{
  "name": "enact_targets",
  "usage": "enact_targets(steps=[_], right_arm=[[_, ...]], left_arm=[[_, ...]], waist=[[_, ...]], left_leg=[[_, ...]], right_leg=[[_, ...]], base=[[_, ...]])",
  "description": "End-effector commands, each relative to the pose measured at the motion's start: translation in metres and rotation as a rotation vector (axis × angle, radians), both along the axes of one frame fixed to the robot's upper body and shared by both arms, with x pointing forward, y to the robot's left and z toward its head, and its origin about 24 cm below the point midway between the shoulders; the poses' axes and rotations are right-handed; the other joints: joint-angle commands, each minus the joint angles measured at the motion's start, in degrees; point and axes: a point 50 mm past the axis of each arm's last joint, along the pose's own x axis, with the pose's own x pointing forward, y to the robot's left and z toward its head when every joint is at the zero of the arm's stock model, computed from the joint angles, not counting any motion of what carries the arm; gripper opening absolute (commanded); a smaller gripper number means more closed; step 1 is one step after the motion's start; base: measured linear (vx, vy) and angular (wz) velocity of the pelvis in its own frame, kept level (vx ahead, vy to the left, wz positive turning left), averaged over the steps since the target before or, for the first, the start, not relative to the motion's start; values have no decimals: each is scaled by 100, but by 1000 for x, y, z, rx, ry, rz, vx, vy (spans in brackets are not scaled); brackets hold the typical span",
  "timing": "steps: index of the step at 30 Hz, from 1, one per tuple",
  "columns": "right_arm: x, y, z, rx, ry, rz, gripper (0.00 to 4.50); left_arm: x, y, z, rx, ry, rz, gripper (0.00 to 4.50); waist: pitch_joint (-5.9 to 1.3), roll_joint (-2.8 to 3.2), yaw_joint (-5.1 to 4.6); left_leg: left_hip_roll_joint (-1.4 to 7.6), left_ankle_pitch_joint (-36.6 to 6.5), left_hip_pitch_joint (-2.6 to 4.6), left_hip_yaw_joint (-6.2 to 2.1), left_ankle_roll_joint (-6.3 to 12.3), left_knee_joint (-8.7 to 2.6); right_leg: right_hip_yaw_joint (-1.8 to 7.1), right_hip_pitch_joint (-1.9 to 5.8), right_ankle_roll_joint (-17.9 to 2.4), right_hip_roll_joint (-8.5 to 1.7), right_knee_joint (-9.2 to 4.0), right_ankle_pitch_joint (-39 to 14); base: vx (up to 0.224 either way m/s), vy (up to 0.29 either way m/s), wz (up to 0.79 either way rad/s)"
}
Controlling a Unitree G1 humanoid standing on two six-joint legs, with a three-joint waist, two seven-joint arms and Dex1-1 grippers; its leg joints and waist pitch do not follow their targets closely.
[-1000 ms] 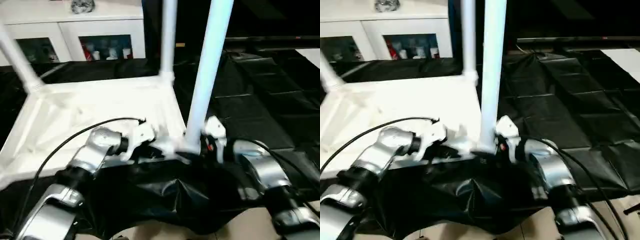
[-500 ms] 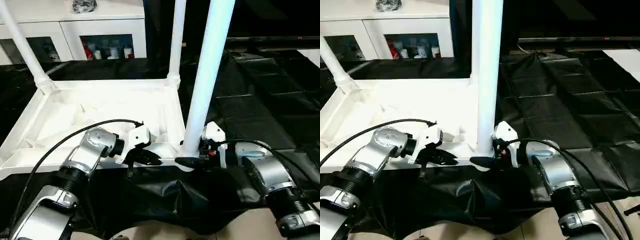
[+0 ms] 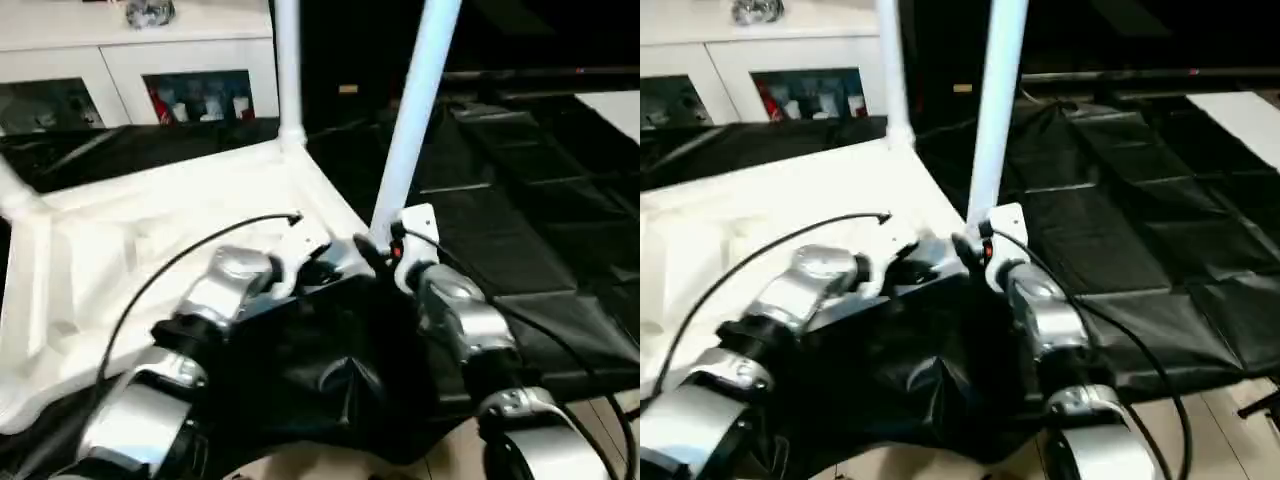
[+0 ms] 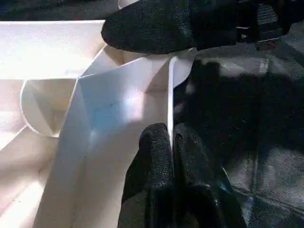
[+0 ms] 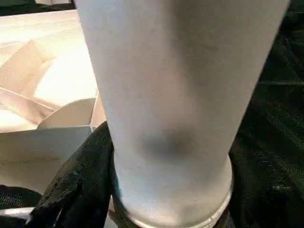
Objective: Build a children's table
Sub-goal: Rotate leg to tighten
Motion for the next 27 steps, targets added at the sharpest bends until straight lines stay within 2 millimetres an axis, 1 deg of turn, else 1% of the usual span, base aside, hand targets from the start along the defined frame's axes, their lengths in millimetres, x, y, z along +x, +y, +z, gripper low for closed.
enact_targets(steps=[1,2,4,5,7,8,10,12,13,15,16,17,18,19,21,22,23,25,26,27], right_arm=[[-13,32,-14,66,84,145,328],[-13,33,-14,72,82,153,342],[-13,35,-11,88,72,181,350],[-14,36,-10,65,52,227,361],[-16,36,-8,37,29,282,385],[-18,34,-7,29,17,326,385],[-19,34,-7,26,12,343,385],[-24,28,-4,5,-10,446,385],[-24,28,-4,5,-10,446,385],[-32,17,-1,-26,-31,582,385],[-35,13,0,-35,-32,625,385],[-35,13,0,-35,-32,625,385],[-37,9,1,-41,-31,654,385],[-39,4,2,-44,-25,685,385],[-42,-1,3,-49,-12,725,385],[-46,-8,4,-51,9,770,385],[-51,-16,5,-51,38,823,385],[-52,-18,6,-50,47,837,385],[-53,-20,6,-46,53,848,362],[-55,-22,7,-35,64,859,354]], left_arm=[[2,-22,16,-93,-75,-37,0],[1,-22,15,-95,-74,-44,0],[-1,-21,14,-94,-66,-64,0],[-3,-19,12,-91,-67,-91,0],[-6,-15,10,-86,-61,-122,0],[-9,-14,10,-86,-64,-150,0],[-9,-13,9,-86,-62,-158,0],[-14,-8,8,-87,-54,-214,0],[-14,-8,8,-87,-54,-214,0],[-20,1,7,-76,-35,-285,0],[-22,5,7,-66,-30,-305,0],[-22,5,7,-66,-30,-305,0],[-23,7,6,-58,-25,-318,0],[-23,11,6,-51,-19,-325,0],[-24,15,6,-46,-9,-341,0],[-25,20,5,-33,4,-356,0],[-27,28,5,-9,24,-377,0],[-28,30,4,1,32,-384,0],[-29,32,4,3,43,-394,0],[-31,34,4,0,59,-407,0]], waist=[[-370,-39,16],[-369,-46,14],[-358,-45,17],[-351,-55,13],[-357,-59,9],[-356,-58,4],[-358,-64,1],[-346,-63,11],[-347,-64,16],[-343,-72,20],[-338,-71,30],[-339,-68,39],[-339,-66,43],[-335,-79,52],[-336,-79,82],[-330,-82,96],[-335,-74,124],[-341,-81,160],[-340,-82,158],[-341,-88,167]], left_leg=[[144,-660,-33,-27,456,-357],[135,-697,-35,-23,467,-351],[138,-828,-29,-26,467,-358],[143,-891,-33,-33,450,-367],[144,-873,-43,-37,450,-365],[146,-863,-45,-38,457,-366],[149,-827,-50,-34,494,-361],[161,-876,-36,-32,514,-367],[161,-915,-37,-29,523,-366],[163,-964,-28,-26,522,-365],[169,-968,-35,-37,524,-374],[177,-939,-40,-27,573,-372],[175,-954,-34,-28,557,-372],[169,-969,-33,-29,545,-370],[177,-974,-29,-30,531,-370],[175,-975,-26,-24,544,-369],[194,-957,-29,-25,561,-374],[203,-911,-21,-22,555,-368],[198,-905,-33,-21,547,-369],[191,-910,-25,-20,520,-369]], right_leg=[[345,358,-1146,-363,-398,-1202],[345,360,-1143,-361,-407,-1226],[340,361,-1110,-371,-429,-1434],[337,358,-1058,-372,-448,-1590],[341,367,-1042,-376,-437,-1567],[341,367,-1047,-372,-432,-1544],[347,368,-1066,-375,-426,-1478],[346,355,-1087,-370,-433,-1519],[349,356,-1059,-373,-436,-1582],[349,348,-1039,-371,-451,-1676],[349,357,-1025,-374,-445,-1686],[355,344,-1029,-363,-435,-1601],[351,344,-1029,-364,-436,-1628],[346,346,-1016,-366,-446,-1726],[347,347,-985,-370,-449,-1815],[346,349,-965,-359,-457,-1831],[347,342,-955,-357,-444,-1785],[353,331,-974,-364,-425,-1691],[351,334,-986,-368,-426,-1695],[348,332,-987,-370,-436,-1735]], base=[[0,0,0],[0,0,0],[0,0,0],[0,0,0],[0,0,0],[0,0,0],[0,0,0],[0,0,0],[0,0,0],[0,0,0],[0,0,0],[0,0,0],[0,0,0],[0,0,0],[0,0,0],[0,0,0],[0,0,0],[0,0,0],[0,0,0],[0,0,0]])
